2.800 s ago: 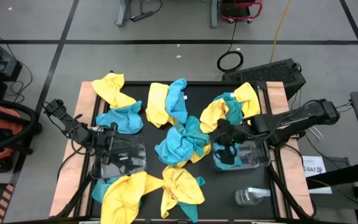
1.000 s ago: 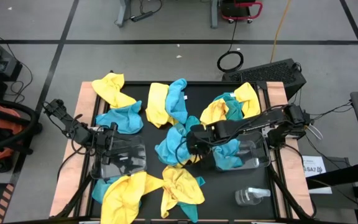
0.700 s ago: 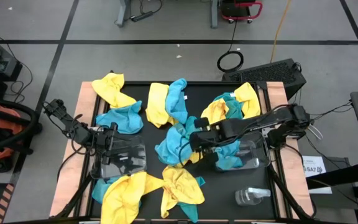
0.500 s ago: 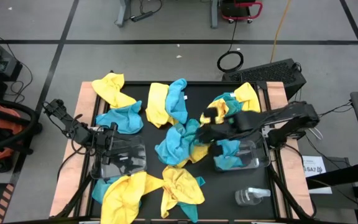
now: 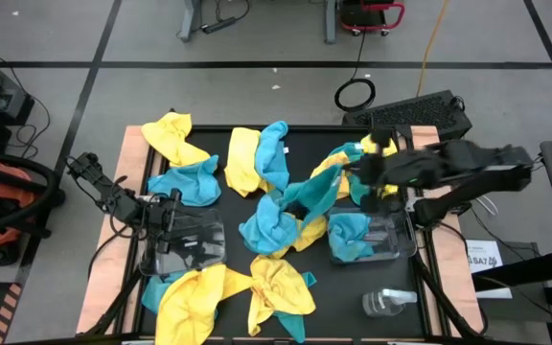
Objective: Sort microfiber towel by color & place in baskets
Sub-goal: Put the blue microfiber towel into the right transparent bin
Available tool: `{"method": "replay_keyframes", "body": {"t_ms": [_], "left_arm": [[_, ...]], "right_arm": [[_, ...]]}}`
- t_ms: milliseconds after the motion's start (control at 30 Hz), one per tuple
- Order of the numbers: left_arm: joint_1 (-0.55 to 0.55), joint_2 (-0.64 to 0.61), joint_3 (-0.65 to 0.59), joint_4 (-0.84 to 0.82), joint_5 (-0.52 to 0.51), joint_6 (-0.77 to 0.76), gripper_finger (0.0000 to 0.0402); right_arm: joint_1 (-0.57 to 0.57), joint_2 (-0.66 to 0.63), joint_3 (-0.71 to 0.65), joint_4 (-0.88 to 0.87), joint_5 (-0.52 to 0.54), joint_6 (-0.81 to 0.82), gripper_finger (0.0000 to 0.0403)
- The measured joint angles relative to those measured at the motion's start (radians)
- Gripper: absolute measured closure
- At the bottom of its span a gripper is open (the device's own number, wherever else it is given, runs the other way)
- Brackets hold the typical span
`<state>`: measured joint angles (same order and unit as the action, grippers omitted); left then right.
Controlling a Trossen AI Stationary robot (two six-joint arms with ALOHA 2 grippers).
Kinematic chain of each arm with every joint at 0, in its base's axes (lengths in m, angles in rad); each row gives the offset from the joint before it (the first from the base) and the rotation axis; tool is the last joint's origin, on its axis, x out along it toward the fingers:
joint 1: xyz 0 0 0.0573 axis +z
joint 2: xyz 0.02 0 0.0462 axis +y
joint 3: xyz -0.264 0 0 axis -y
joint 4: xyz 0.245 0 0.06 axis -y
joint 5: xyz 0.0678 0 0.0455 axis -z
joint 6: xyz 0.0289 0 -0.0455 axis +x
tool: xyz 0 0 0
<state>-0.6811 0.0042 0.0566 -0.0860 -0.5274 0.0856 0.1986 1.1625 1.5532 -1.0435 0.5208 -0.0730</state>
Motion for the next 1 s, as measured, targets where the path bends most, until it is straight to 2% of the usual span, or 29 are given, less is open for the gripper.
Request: {"method": "replay_keyframes", "body": {"t_ms": [267,633,833,1000], "left_arm": [[0.0,0.0,0.0,0.0,0.0,0.0,0.0176],[0.0,0.0,0.0,0.0,0.0,0.0,0.0176],[0.0,0.0,0.0,0.0,0.0,0.0,0.0176],[0.0,0.0,0.0,0.0,0.0,0.0,0.0176]], "right_arm": [[0.0,-0.185,0.0,0.037,-0.066,-0.042,0.0403],[0.0,-0.404,0.0,0.098,-0.286,-0.102,0.0403],[0.0,-0.47,0.0,0.087,-0.368,-0.064,0.0403],[0.0,-0.476,0.0,0.006,-0.372,-0.013,0.0403]]}}
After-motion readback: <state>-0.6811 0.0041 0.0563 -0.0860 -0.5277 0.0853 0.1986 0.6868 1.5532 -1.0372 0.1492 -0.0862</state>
